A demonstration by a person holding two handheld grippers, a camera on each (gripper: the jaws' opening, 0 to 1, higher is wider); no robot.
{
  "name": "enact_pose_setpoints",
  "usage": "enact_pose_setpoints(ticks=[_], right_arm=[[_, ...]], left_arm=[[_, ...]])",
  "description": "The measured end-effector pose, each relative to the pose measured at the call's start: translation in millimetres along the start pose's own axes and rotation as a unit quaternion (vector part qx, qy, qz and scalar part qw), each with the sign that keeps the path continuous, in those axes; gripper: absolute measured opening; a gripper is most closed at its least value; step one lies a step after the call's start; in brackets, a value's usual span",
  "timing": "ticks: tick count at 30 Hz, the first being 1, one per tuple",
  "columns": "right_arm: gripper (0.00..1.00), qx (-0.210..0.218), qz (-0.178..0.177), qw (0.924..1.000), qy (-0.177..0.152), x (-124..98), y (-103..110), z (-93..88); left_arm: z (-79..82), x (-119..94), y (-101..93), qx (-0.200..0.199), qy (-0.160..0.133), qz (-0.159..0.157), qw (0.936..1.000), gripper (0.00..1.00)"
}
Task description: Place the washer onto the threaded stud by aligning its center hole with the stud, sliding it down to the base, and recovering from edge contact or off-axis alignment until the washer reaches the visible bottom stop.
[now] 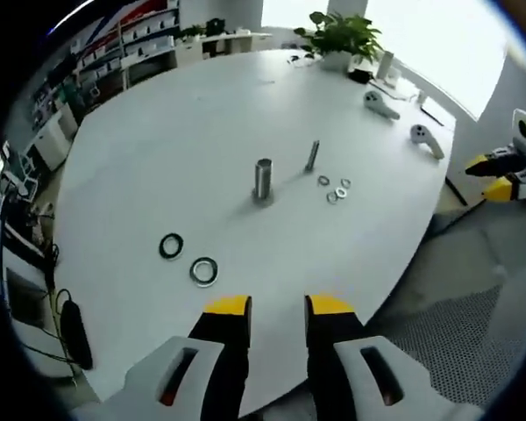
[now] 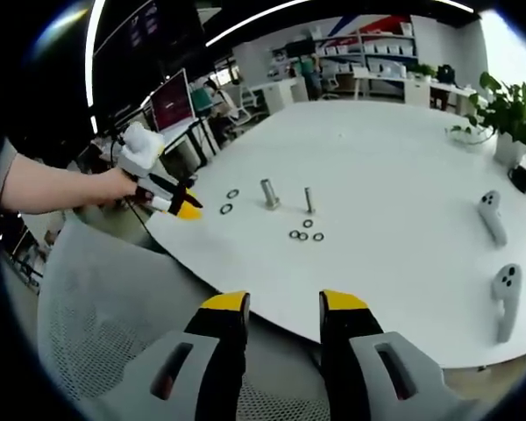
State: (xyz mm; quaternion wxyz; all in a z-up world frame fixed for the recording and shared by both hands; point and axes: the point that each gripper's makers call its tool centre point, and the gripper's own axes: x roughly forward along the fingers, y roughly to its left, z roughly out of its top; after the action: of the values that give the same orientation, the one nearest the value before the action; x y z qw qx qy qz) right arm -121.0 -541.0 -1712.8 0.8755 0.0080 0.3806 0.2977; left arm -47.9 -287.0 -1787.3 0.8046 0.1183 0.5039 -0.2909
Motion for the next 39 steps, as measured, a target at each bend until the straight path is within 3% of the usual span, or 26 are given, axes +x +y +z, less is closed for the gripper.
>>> enact_pose_setpoints(ticks=[3, 6, 9, 14, 16, 18, 22, 26, 29, 34, 36, 39], right_arm=[[0.34, -0.002, 0.001, 1.0000, 0.000, 0.0, 0.6, 0.0], [0.34, -0.001, 0.001, 1.0000, -0.004, -0.1, 0.4, 1.4], [0.33, -0.001, 0.004, 1.0000, -0.003, 0.4, 1.1, 1.5], [0.33, 0.000, 0.001, 1.0000, -0.005, -0.1, -0.5, 1.5], [0.33, 0.000, 0.001, 1.0000, -0.004, 0.0, -0.6, 1.3], [0.33, -0.002, 0.002, 1.0000, -0.002, 0.1, 0.1, 0.3], [0.33, -0.002, 0.002, 1.0000, -0.001, 0.2, -0.3, 0.4], [0.32, -0.004, 0.001, 1.0000, 0.002, 0.3, -0.8, -1.0], [0.32, -0.001, -0.001, 1.0000, 0.001, 0.4, -1.7, -0.6], [0.32, -0.003, -0.001, 1.0000, 0.004, 0.8, -1.9, -1.6], [0.32, -0.003, -0.002, 1.0000, 0.004, 0.9, -2.2, -1.5], [0.32, -0.001, -0.003, 1.0000, 0.003, 0.6, -2.8, -1.3]], left_arm=[[-1.6, 8.2, 8.9, 0.000, 0.015, 0.005, 0.9999, 0.23], [-2.3, 15.2, 16.0, -0.049, 0.020, 0.002, 0.9986, 0.29], [-0.4, 21.8, 29.0, -0.072, 0.024, 0.007, 0.9971, 0.31], [-1.2, 30.8, 51.4, -0.146, 0.025, 0.024, 0.9887, 0.31], [-0.9, 36.9, 58.0, -0.139, 0.029, 0.028, 0.9894, 0.31], [0.3, 40.3, 63.9, -0.105, 0.031, 0.045, 0.9929, 0.30], [-6.6, 47.3, 77.8, -0.088, 0.048, 0.075, 0.9921, 0.31], [-9.6, 59.2, 78.8, -0.097, 0.061, 0.060, 0.9916, 0.32], [-7.9, 56.6, 82.5, -0.040, 0.076, 0.072, 0.9937, 0.27], [-1.0, 59.6, 83.0, -0.049, 0.082, 0.060, 0.9937, 0.28], [-1.3, 60.0, 82.2, 0.011, 0.103, 0.064, 0.9926, 0.28], [1.1, 62.7, 81.9, -0.010, 0.103, 0.060, 0.9928, 0.28]])
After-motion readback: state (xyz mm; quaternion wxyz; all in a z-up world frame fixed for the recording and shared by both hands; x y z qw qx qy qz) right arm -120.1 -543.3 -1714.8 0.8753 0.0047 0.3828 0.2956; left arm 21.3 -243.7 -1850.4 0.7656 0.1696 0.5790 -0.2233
